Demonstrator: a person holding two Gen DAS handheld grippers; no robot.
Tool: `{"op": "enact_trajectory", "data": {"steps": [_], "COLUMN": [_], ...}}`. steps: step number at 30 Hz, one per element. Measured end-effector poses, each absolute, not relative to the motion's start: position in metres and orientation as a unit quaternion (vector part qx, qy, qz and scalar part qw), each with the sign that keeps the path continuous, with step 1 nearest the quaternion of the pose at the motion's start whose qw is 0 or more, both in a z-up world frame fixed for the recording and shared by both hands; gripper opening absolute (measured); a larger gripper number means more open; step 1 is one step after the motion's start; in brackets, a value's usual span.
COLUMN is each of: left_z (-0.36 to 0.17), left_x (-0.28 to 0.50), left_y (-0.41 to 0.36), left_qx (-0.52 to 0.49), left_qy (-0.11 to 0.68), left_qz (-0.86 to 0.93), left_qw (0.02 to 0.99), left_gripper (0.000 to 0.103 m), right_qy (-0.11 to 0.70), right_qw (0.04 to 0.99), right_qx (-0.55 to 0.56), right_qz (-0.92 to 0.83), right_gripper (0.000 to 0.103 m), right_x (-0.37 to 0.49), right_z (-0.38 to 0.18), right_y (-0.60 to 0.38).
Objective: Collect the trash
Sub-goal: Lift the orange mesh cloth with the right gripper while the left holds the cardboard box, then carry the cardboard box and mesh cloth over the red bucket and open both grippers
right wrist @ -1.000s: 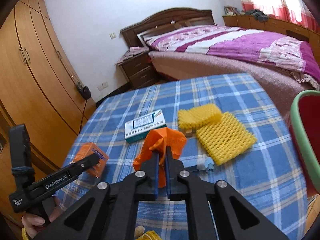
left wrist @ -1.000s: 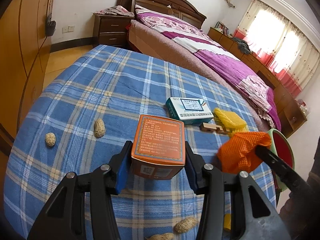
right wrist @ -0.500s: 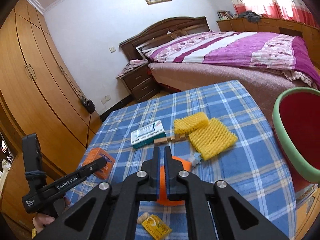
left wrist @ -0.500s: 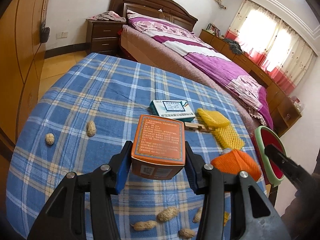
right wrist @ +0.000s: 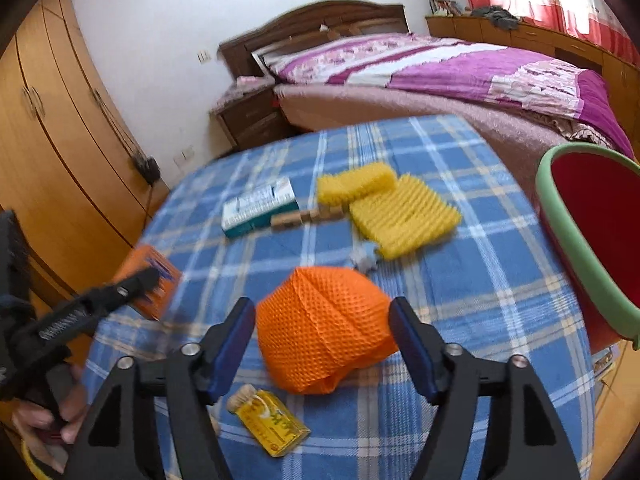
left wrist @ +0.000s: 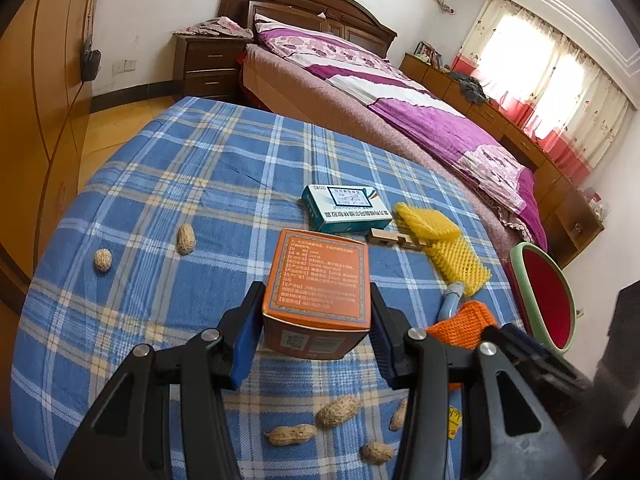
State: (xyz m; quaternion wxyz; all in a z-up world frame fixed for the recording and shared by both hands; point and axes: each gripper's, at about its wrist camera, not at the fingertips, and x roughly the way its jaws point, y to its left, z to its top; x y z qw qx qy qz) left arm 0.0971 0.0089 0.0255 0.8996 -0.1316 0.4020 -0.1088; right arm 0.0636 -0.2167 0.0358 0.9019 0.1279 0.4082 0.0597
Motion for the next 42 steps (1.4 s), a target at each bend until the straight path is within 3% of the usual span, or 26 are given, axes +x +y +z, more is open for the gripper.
{"op": "enact_trajectory", "data": {"steps": [10, 11, 13, 16, 19, 42], "left_z": [0.019, 0.019, 0.019, 0.020, 0.022, 0.052], "left_x": [0.099, 0.099, 0.099, 0.098, 0.097, 0.086], "left_y": [0.012, 0.012, 0.011, 0.010, 0.008, -0.053], "left_qx": [-0.135, -0.135, -0.134, -0.132, -0.131, -0.102], "left_qy": [0.410, 0.410, 0.409, 0.408, 0.407, 0.410], "left_qz": [-0.105, -0.105, -0.106, -0.108, -0.109, -0.191], "left_qw": [0.896, 0.896, 0.896, 0.897, 0.897, 0.886], "left_gripper": [0.049, 0.049, 0.049, 0.049, 0.049, 0.049], "right_qy": [0.439, 0.442, 0.442, 0.440, 0.427, 0.352], "right_qw": [0.892, 0.891, 0.892, 0.892, 0.897, 0.920], "right_qx": [0.089, 0.086, 0.075, 0.085, 0.098, 0.170], "right_qz": [0.058, 0.057, 0.053, 0.061, 0.063, 0.027], "right_gripper": [0.071, 0.068, 0.048, 0.030, 0.022, 0.020], "right_x": [0.070, 0.070, 0.069, 0.066, 0.061, 0.005], "right_z": [0.012, 0.011, 0.009, 0.011, 0.017, 0.076], "right_y": [-0.196, -0.195, -0.195, -0.198, -0.204, -0.279]}}
